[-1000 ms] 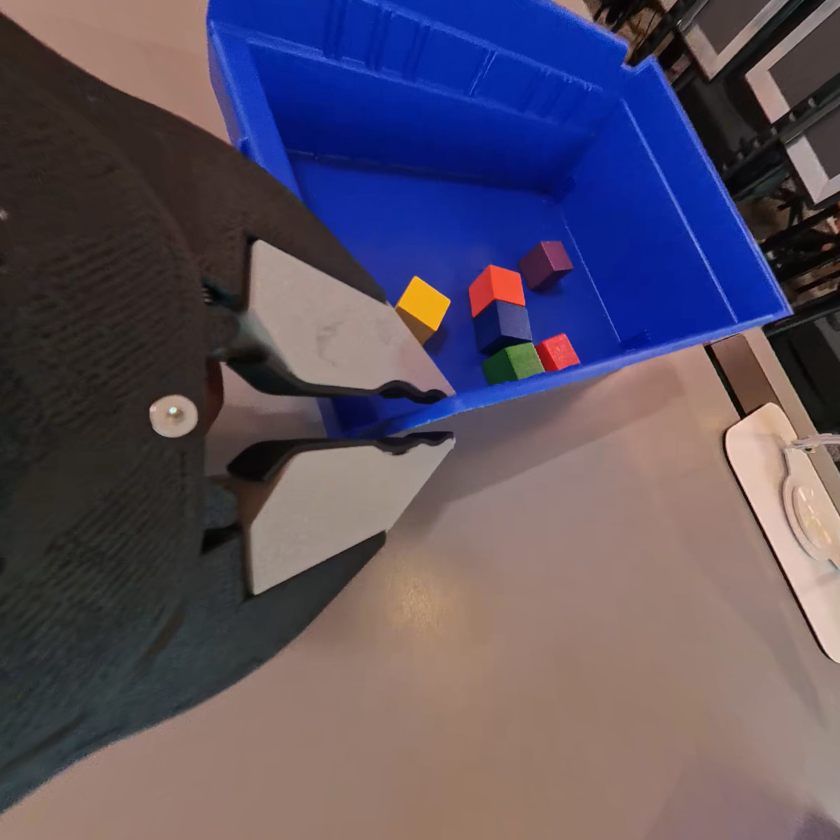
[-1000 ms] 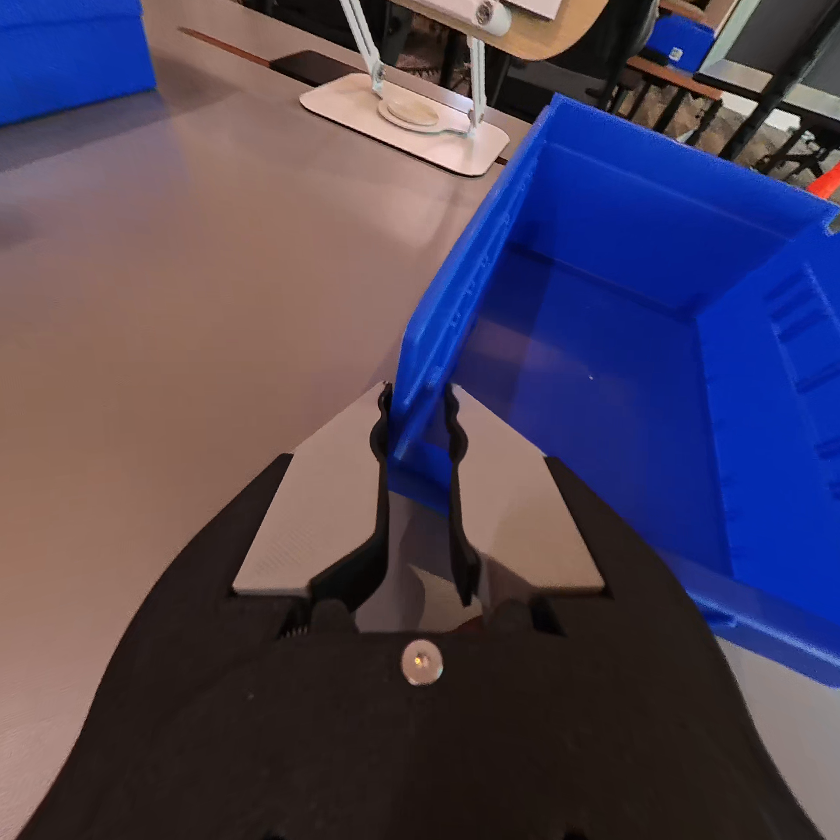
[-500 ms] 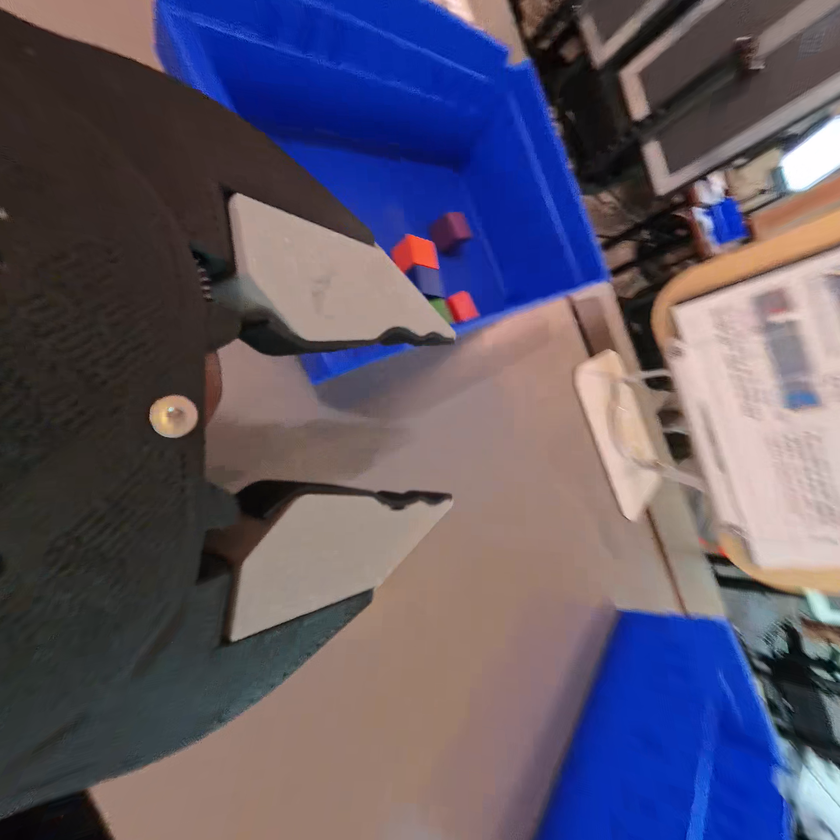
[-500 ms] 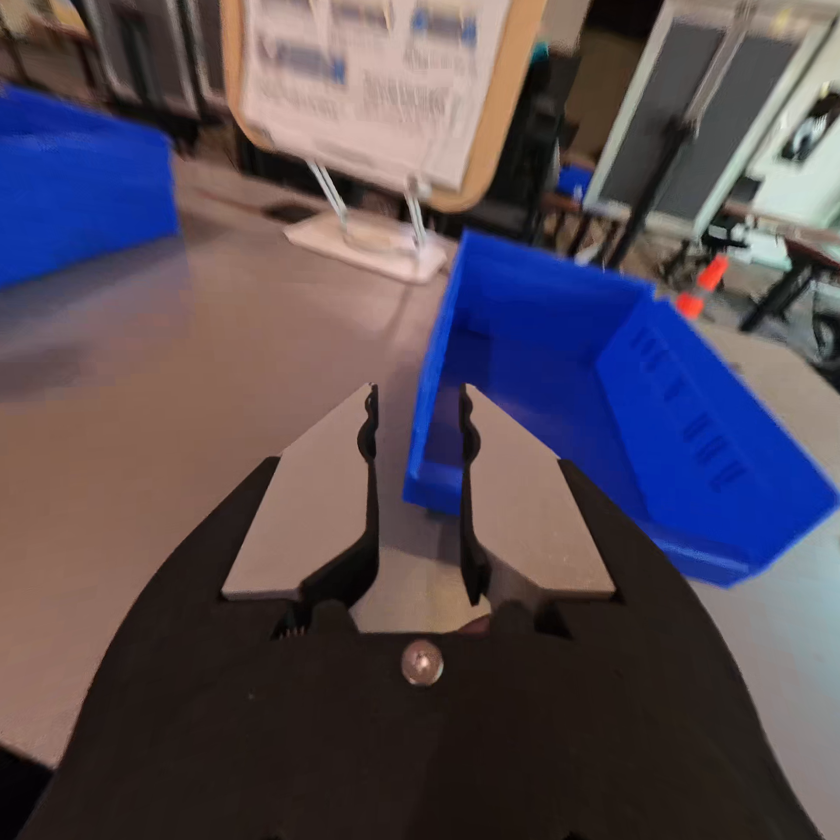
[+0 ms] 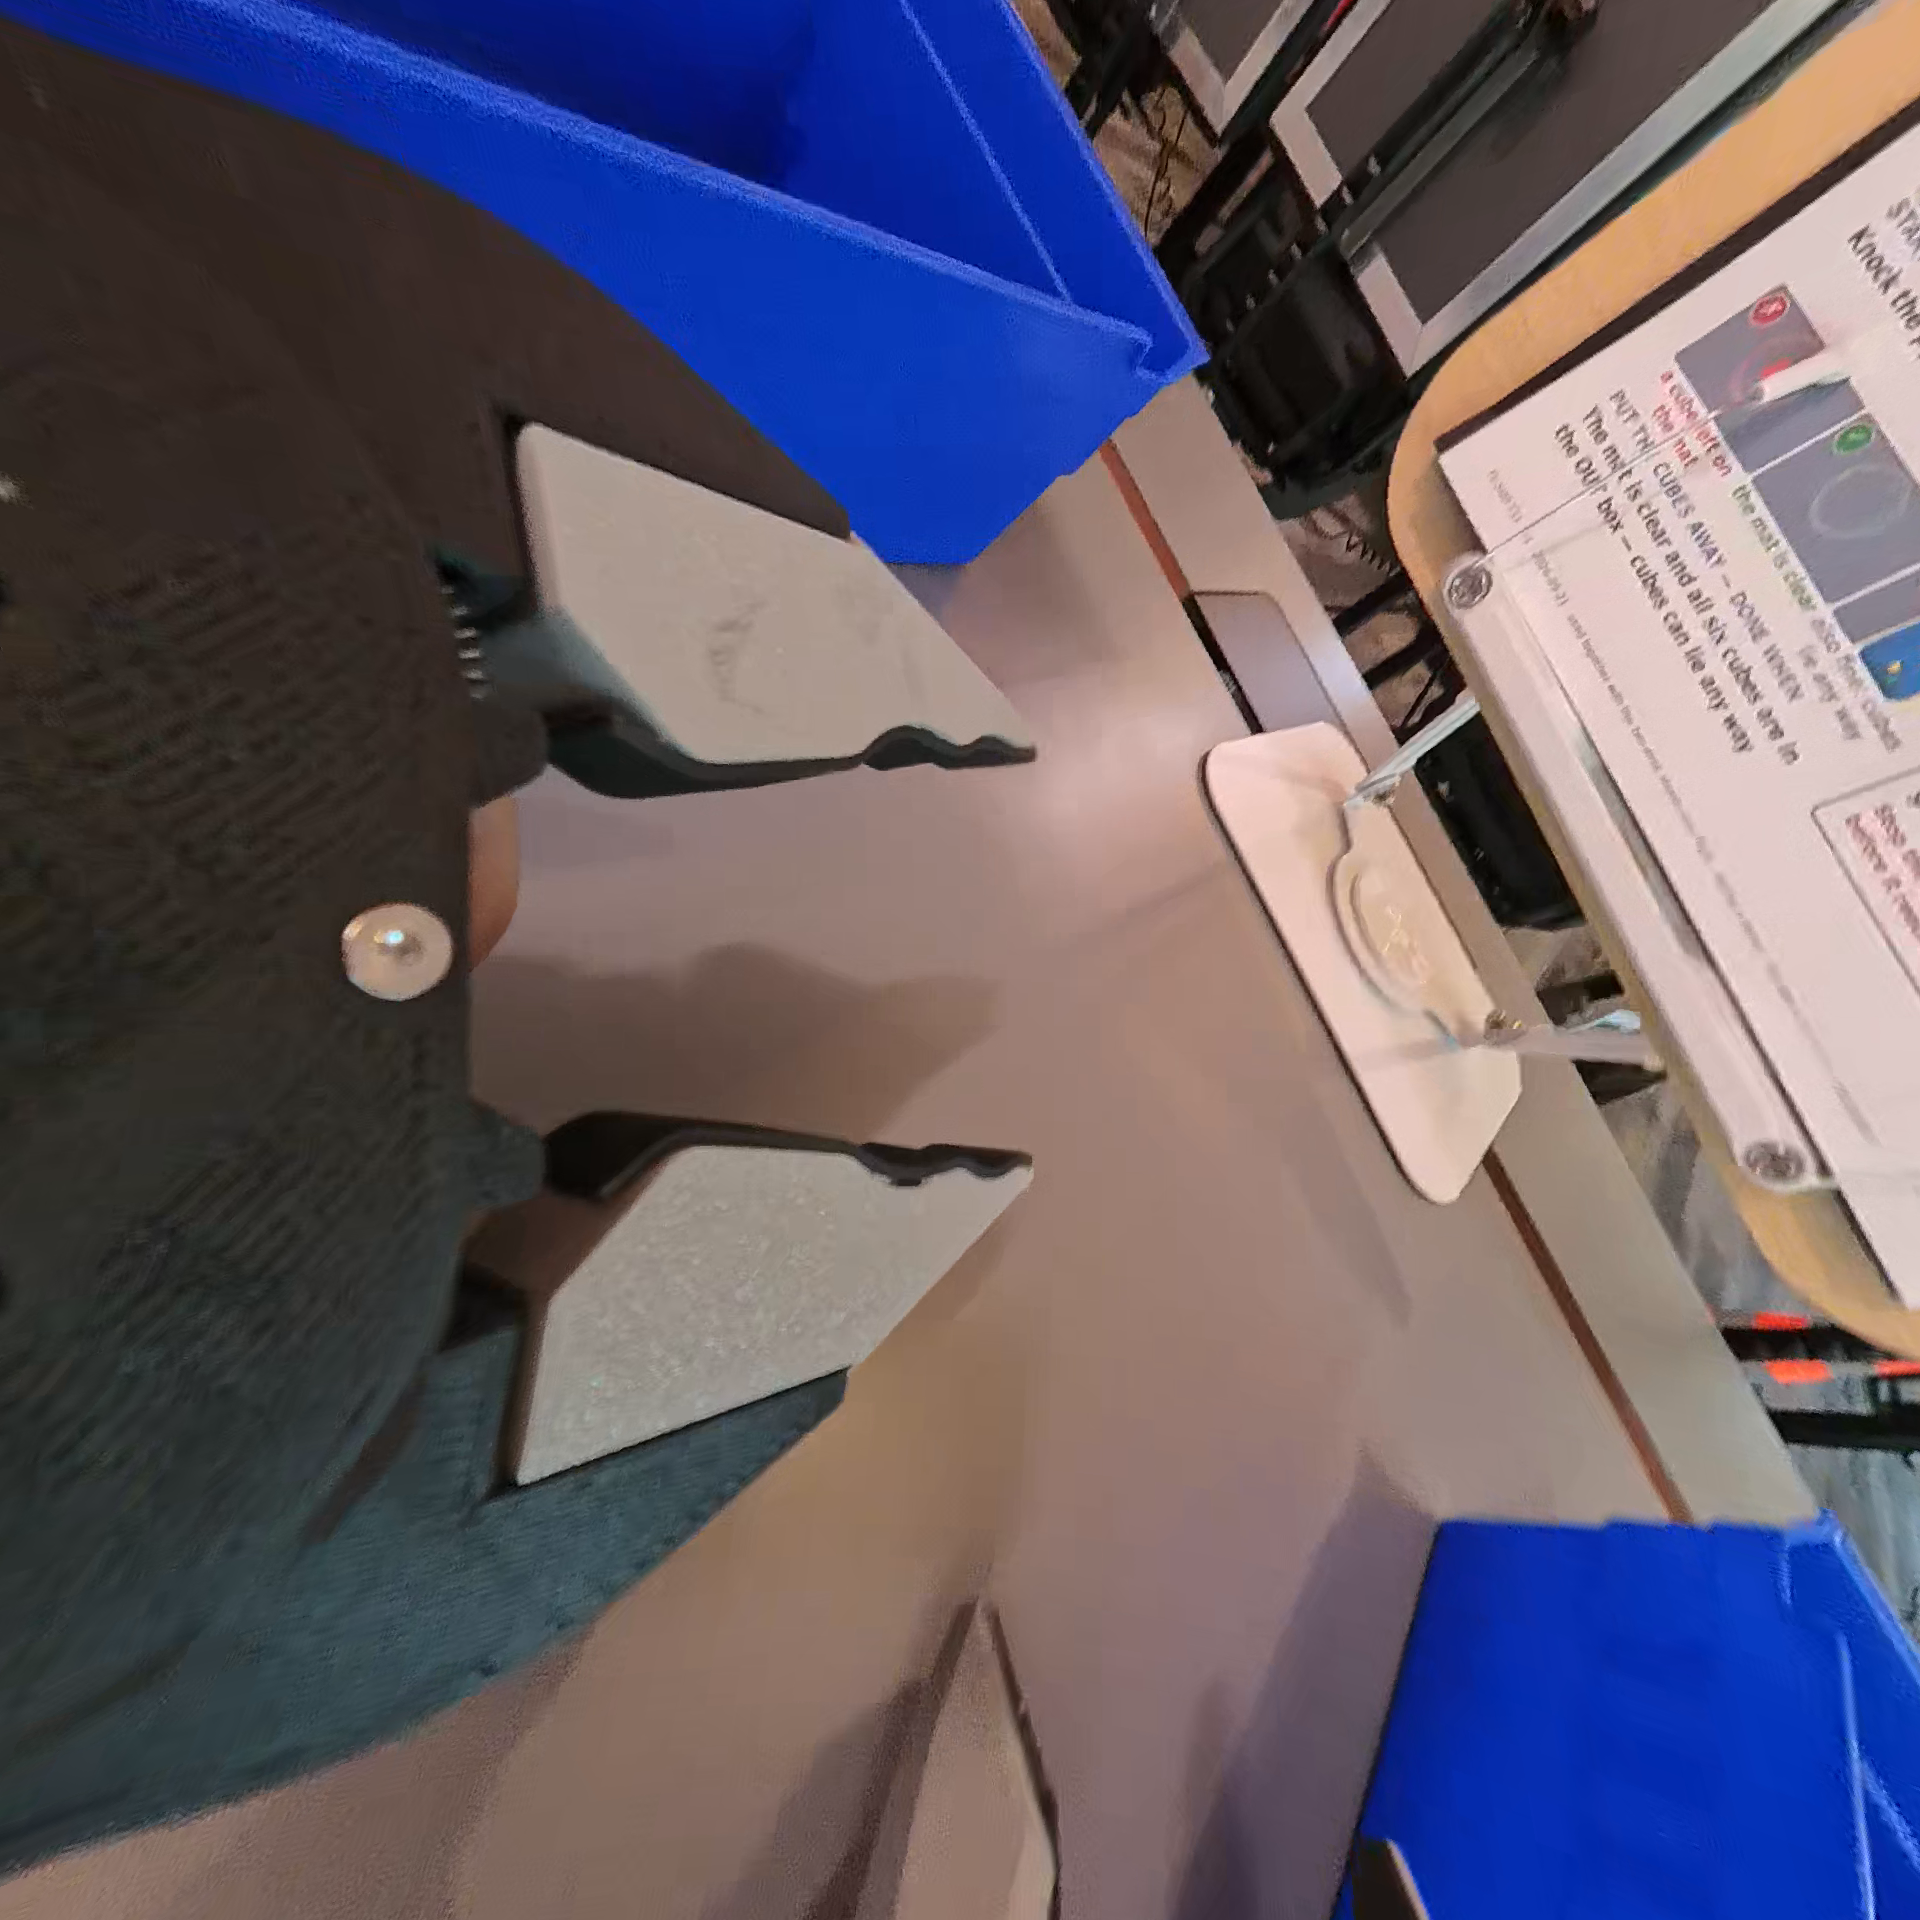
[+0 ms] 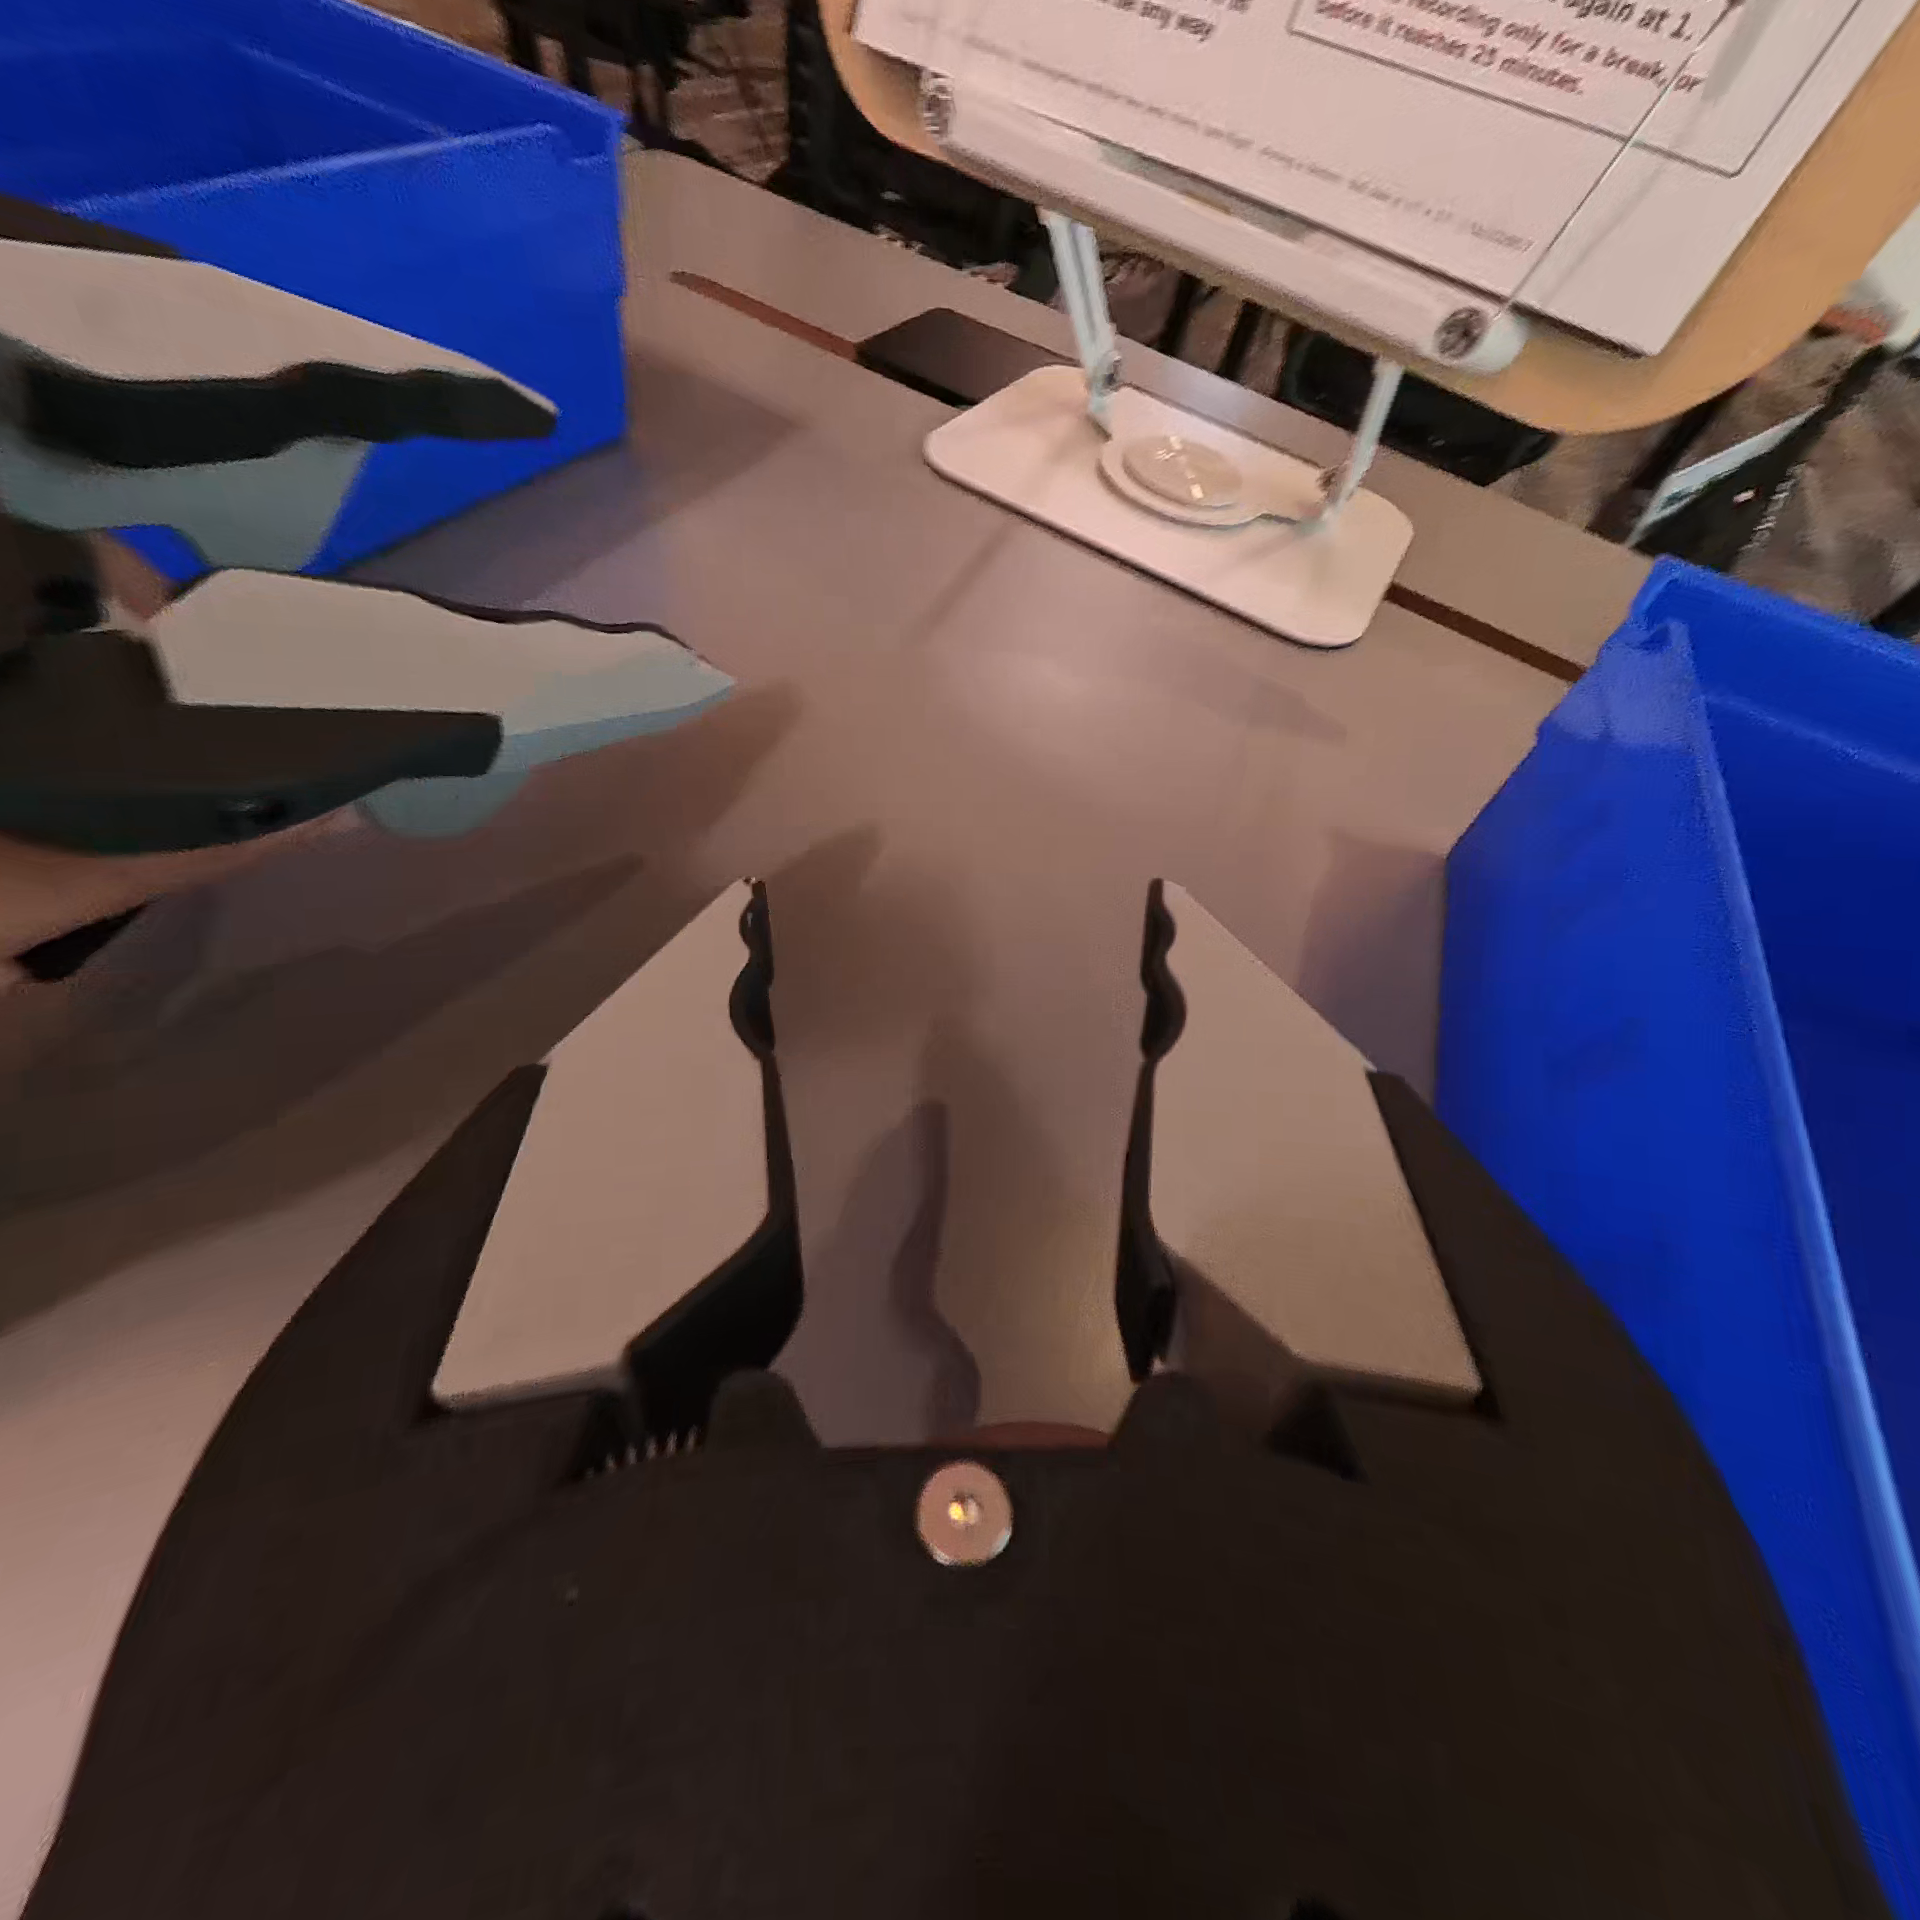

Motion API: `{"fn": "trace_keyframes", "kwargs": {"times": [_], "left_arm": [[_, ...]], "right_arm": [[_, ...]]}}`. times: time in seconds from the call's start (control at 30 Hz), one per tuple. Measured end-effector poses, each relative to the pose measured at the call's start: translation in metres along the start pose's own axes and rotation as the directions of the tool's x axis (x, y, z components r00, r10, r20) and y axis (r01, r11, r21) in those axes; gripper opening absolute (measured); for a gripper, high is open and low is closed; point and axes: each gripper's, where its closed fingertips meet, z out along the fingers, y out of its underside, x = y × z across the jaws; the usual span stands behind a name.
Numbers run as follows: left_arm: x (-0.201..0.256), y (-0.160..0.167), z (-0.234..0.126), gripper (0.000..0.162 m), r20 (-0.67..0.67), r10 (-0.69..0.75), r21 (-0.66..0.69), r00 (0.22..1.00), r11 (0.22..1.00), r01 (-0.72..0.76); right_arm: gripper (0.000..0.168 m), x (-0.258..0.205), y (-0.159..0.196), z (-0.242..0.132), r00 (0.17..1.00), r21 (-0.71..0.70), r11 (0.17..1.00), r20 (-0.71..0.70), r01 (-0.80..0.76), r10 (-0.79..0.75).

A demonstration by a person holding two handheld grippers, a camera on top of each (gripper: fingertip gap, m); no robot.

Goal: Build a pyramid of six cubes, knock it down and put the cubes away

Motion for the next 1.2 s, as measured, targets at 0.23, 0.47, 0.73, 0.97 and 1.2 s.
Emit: {"fn": "trace_keyframes", "kwargs": {"times": [0.23, 0.47, 0.73, 0.97, 1.2], "left_arm": [[-0.027, -0.014, 0.048, 0.07, 0.069, -0.046, 0.093, 0.997, 0.995, 0.039], [-0.024, -0.008, 0.064, 0.064, 0.019, -0.062, 0.025, 0.998, 0.998, 0.062], [-0.022, -0.013, 0.059, 0.062, 0.024, -0.052, 0.06, 0.998, 0.997, 0.051], [-0.019, -0.011, 0.062, 0.064, -0.006, -0.045, 0.044, 0.999, 0.998, 0.045], [-0.007, -0.008, 0.064, 0.065, -0.042, 0.028, 0.018, 0.999, 0.999, -0.027]], "right_arm": [[0.085, 0.038, -0.03, 0.066, 0.982, 0.127, 0.989, -0.181, 0.08, -0.056], [0.087, 0.045, -0.032, 0.09, 0.99, 0.102, 0.994, -0.135, 0.042, -0.028], [0.085, 0.045, -0.03, 0.082, 0.995, 0.117, 0.993, -0.103, -0.007, 0.019], [0.08, 0.043, -0.028, 0.083, 0.997, 0.106, 0.994, -0.064, -0.032, 0.039], [0.077, 0.036, -0.029, 0.086, 0.999, 0.102, 0.995, -0.046, -0.009, 0.014]]}}
